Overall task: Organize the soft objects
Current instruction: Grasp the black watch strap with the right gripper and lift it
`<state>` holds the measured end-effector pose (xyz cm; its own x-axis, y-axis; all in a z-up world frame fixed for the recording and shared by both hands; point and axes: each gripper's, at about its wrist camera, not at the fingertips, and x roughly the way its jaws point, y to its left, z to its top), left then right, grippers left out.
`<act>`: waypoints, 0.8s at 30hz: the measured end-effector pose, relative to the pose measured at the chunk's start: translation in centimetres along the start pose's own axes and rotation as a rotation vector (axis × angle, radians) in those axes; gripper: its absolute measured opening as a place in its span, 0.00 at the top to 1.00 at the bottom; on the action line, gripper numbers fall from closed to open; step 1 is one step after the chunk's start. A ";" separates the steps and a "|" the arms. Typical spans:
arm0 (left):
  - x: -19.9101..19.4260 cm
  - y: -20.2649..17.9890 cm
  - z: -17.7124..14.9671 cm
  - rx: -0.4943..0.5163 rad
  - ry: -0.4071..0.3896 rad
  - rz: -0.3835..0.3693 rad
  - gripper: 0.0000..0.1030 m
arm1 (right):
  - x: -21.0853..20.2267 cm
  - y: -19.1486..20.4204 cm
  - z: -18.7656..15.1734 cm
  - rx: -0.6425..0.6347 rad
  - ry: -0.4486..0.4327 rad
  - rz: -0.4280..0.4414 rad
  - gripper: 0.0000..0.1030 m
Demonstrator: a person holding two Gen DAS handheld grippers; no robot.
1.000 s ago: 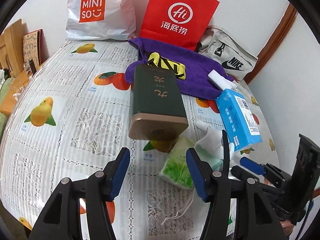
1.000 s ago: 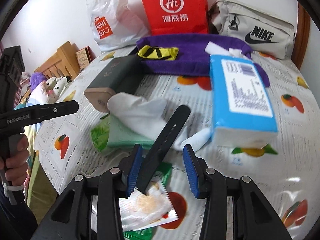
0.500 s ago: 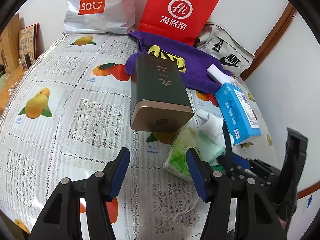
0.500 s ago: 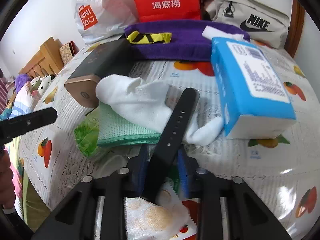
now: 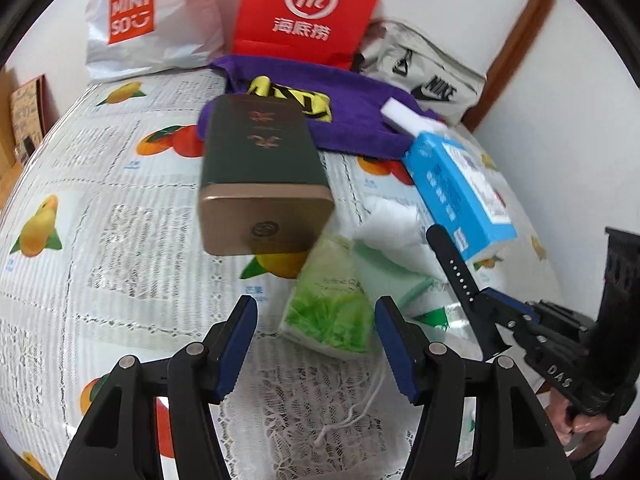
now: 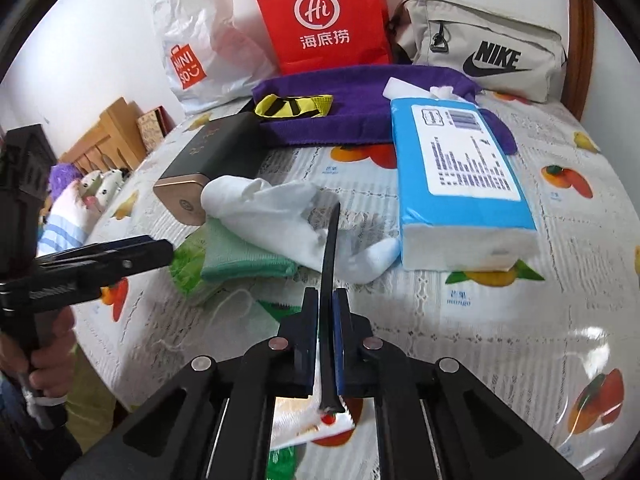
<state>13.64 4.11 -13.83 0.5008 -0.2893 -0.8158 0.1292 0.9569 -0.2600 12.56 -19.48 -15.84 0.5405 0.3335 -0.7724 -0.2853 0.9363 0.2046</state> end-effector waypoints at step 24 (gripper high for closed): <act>1.2 -0.5 -0.2 0.010 0.030 0.017 0.42 | 3.6 0.5 0.1 -0.030 0.042 0.058 0.57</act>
<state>14.02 3.30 -14.78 0.4775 -0.2737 -0.8349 0.1300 0.9618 -0.2410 14.45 -17.75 -18.46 0.4887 0.3813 -0.7848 -0.3393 0.9117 0.2317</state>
